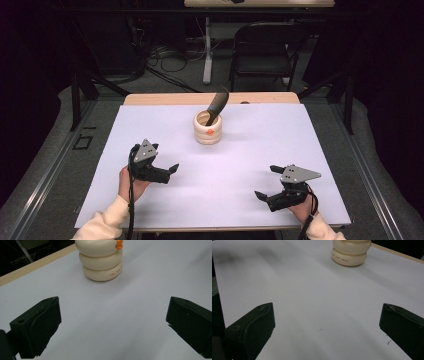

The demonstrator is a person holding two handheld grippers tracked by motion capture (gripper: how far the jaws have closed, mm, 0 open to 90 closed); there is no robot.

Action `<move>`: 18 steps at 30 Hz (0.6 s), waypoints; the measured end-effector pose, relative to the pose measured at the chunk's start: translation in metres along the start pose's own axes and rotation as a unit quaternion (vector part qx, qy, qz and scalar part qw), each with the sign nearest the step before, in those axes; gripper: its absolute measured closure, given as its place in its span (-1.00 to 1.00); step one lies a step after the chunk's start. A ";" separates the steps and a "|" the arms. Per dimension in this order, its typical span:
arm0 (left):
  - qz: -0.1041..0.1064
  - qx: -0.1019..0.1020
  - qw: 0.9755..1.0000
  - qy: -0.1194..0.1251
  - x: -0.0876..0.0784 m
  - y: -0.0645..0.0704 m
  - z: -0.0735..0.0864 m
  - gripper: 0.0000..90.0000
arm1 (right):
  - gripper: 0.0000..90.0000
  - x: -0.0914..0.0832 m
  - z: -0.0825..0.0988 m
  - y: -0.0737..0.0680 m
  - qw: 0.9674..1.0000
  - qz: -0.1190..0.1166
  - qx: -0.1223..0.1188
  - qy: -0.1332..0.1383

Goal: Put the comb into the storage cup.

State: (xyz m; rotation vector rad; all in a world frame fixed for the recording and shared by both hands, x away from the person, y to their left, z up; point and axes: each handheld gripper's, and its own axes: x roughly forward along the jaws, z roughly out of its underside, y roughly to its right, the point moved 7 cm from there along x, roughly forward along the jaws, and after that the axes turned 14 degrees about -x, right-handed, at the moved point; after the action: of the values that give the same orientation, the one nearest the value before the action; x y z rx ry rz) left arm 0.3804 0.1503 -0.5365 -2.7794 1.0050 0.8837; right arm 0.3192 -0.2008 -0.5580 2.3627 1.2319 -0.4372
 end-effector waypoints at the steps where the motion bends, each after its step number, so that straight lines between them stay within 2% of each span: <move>1: -0.001 0.000 1.000 0.000 0.000 0.000 0.001 -1.00 | -1.00 0.000 0.000 0.000 1.000 0.000 0.000 0.000; 12: -0.002 -0.002 1.000 -0.008 -0.006 0.003 0.015 -1.00 | -1.00 0.000 0.000 0.000 1.000 0.000 0.000 0.000; 18: -0.007 -0.004 1.000 0.000 -0.012 0.003 0.019 -1.00 | -1.00 0.000 0.000 0.000 1.000 0.001 -0.001 -0.001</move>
State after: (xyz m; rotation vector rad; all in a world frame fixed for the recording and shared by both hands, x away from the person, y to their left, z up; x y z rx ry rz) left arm 0.3621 0.1594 -0.5457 -2.7905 0.9841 0.8872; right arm 0.3193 -0.2009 -0.5580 2.3617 1.2285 -0.4378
